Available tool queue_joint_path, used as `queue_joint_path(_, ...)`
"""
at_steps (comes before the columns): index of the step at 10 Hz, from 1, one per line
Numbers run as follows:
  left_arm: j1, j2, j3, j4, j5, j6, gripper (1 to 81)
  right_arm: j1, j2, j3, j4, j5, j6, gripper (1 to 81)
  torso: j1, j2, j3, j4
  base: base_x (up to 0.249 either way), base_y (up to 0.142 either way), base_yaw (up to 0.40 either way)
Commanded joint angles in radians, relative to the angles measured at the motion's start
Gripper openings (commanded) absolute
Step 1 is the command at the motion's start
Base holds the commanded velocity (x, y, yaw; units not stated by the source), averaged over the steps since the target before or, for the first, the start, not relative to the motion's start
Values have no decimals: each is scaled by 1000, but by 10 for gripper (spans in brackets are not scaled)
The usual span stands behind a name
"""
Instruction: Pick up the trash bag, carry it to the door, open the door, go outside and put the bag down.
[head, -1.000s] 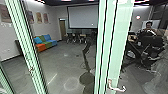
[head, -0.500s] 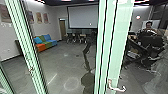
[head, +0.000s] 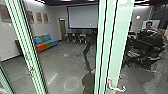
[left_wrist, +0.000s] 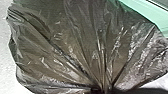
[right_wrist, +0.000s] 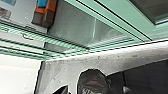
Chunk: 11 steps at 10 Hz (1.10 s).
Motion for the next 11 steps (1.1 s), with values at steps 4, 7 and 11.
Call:
queue_joint_path(4, -69, 2, -15, -6, 54, 2, 10, 391, -211, 171, 169, -142, -5, 811, 0, 0, 0, 0, 0, 0, 0)
queue_joint_path(7, -69, 13, -38, -8, 54, 2, 10, 619, -265, 168, 318, -282, -5, 811, 0, 0, 0, 0, 0, 0, 0)
queue_joint_path(11, -69, 27, -68, -8, 54, 1, 10, 851, -225, 65, 494, -458, 4, 811, 1, 0, 0, 0, 0, 0, 0)
